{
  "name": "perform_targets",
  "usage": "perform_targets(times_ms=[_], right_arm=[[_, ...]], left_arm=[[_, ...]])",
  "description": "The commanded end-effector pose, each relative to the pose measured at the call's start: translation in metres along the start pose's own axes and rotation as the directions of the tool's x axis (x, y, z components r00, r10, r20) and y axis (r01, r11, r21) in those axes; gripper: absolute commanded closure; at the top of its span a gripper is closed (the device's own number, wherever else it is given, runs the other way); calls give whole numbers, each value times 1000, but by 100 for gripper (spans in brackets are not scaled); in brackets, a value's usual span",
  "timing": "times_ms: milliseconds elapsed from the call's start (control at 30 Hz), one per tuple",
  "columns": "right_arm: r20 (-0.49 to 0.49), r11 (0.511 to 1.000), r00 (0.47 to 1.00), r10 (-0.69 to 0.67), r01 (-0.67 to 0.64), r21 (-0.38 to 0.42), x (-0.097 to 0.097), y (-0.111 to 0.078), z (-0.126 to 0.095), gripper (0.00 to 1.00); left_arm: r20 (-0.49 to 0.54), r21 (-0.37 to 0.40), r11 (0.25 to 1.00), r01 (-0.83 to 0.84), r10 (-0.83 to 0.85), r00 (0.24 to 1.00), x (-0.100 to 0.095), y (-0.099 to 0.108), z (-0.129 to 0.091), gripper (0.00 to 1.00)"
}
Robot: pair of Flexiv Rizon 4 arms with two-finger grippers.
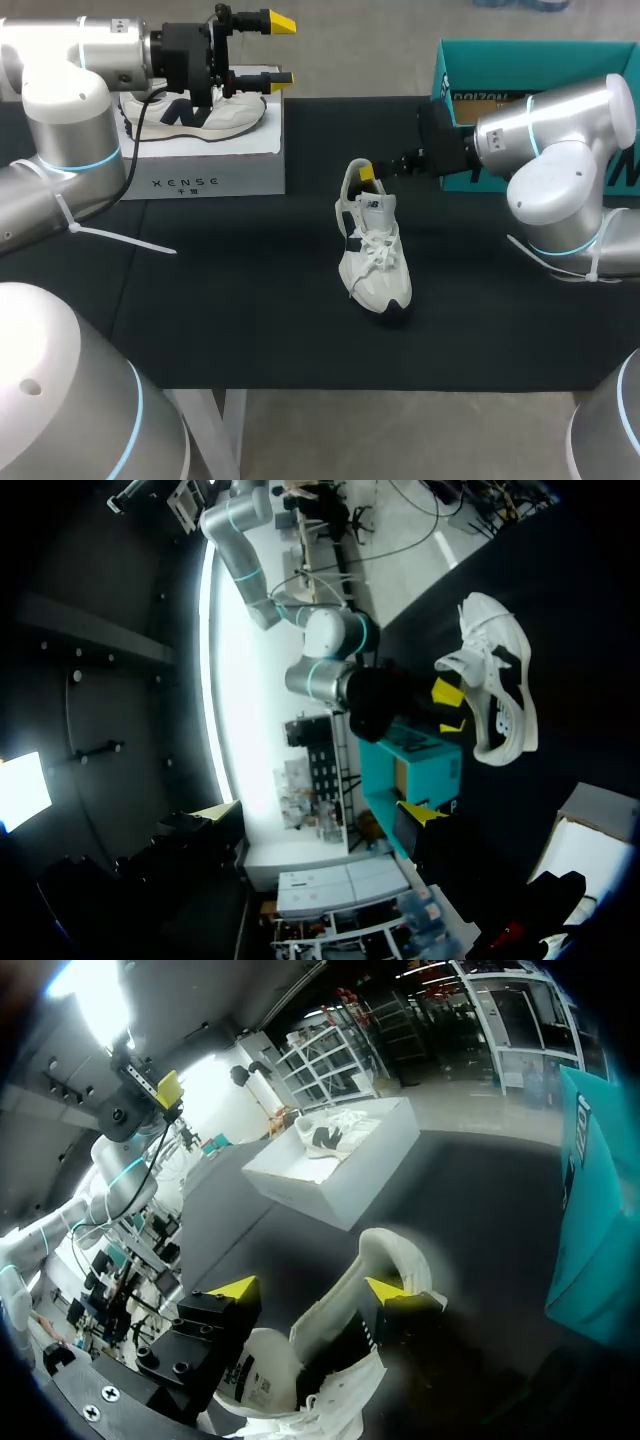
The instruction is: Take the shoe out of the shoebox, open the shoe tongue, remove and reinsert the insole, then place the shoe into the shoebox
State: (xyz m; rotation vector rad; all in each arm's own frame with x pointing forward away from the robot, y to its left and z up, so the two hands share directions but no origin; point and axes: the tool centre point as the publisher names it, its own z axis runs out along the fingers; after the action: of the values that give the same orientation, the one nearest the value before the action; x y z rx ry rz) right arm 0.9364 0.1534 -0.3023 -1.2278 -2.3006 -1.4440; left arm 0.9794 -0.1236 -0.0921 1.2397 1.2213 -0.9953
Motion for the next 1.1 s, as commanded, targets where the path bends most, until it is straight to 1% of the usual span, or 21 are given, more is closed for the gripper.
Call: perform_targets(times_ms=[33, 100, 200, 233, 267, 367, 433, 533, 567, 600, 633, 667, 700, 1100], right_arm=[[60, 998, 997, 39, -42, 37, 12, 0, 3, 100], [95, 994, 993, 67, -75, 77, 14, -1, 5, 100], [181, 977, 983, 43, -80, 200, 16, 0, 7, 100], [196, 975, 980, 37, -78, 206, 16, 1, 8, 100], [229, 966, 973, 15, -73, 246, 17, 2, 7, 100], [245, 958, 969, 1, -72, 278, 14, 5, 7, 100], [238, 963, 971, 16, -78, 257, 10, 7, 6, 100], [233, 960, 972, 26, -89, 265, 6, 11, 4, 100], [242, 952, 970, 23, -95, 290, 6, 14, 3, 100], [243, 950, 969, 32, -105, 294, 7, 16, 2, 100], [241, 940, 970, 42, -120, 320, 7, 16, 2, 100], [227, 935, 972, 59, -133, 329, 7, 17, 2, 100], [211, 935, 975, 68, -136, 327, 8, 18, 2, 100], [211, 935, 975, 68, -136, 327, 8, 18, 2, 100]], left_arm=[[-3, 2, 1000, -1, 1, 1000, 0, 0, -1, 0], [-3, 2, 1000, -1, 1, 1000, 0, 0, -1, 0], [-3, 2, 1000, -1, 1, 1000, 0, 0, -1, 0], [-3, 2, 1000, -1, 1, 1000, 0, 0, -1, 0], [-3, 2, 1000, -1, 1, 1000, 0, 0, -1, 0], [-3, 2, 1000, -1, 1, 1000, 0, 0, -1, 0], [-3, 2, 1000, -1, 1, 1000, 0, 0, -1, 0], [-3, 2, 1000, -1, 1, 1000, 0, 0, -1, 0], [-3, 2, 1000, -1, 1, 1000, 0, 0, -1, 0], [-3, 2, 1000, -1, 1, 1000, 0, 0, -1, 0], [-3, 2, 1000, -1, 1, 1000, 0, 0, -1, 0], [-3, 2, 1000, -1, 1, 1000, 0, 0, -1, 0], [-3, 2, 1000, -1, 1, 1000, 0, 0, -1, 0], [-3, 2, 1000, -1, 1, 1000, 0, 0, -1, 0]])
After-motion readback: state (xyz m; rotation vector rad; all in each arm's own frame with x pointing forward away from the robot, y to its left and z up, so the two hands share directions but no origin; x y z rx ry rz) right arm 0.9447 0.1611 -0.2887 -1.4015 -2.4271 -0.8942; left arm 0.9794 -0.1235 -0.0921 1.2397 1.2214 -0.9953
